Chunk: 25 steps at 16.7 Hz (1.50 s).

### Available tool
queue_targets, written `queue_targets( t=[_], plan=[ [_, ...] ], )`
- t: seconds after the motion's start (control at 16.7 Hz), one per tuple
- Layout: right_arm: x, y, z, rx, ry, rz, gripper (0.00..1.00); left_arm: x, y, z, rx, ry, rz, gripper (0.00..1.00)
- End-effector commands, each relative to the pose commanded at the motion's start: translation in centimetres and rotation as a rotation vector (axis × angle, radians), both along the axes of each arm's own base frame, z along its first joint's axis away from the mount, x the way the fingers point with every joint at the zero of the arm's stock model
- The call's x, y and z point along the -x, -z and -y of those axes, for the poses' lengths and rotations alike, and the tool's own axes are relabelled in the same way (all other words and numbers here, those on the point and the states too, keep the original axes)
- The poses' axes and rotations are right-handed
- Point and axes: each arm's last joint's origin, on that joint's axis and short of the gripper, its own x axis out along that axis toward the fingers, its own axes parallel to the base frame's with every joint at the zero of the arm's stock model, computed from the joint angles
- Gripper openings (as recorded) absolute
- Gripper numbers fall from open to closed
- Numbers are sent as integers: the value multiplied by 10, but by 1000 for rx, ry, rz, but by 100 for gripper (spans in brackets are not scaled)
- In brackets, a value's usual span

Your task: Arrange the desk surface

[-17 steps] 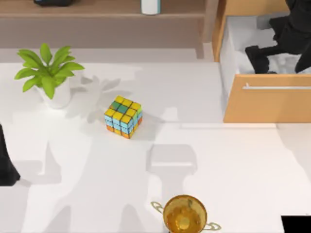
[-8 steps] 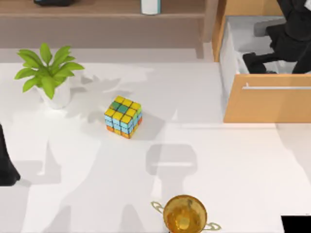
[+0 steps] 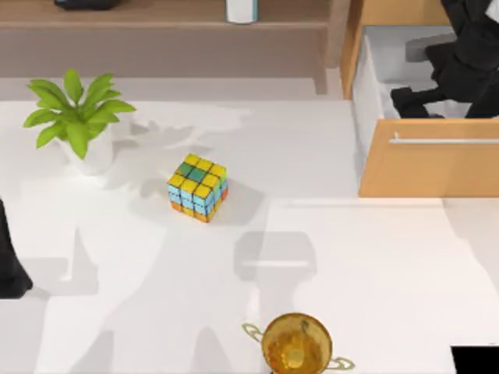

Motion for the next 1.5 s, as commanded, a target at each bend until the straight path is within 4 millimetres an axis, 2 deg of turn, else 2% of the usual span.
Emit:
queue_targets(
  t=[0.6, 1.2, 1.32, 1.5],
  plan=[
    [0, 0, 0, 0, 0, 0, 2, 0, 0, 0, 0, 0, 0, 100],
    [0, -1, 1, -1, 3, 1, 0, 0, 0, 0, 0, 0, 0, 100],
    [1, -13, 0, -2, -1, 26, 0, 0, 0, 0, 0, 0, 0, 100],
    [11, -46, -1, -2, -1, 87, 0, 0, 0, 0, 0, 0, 0, 100]
  ],
)
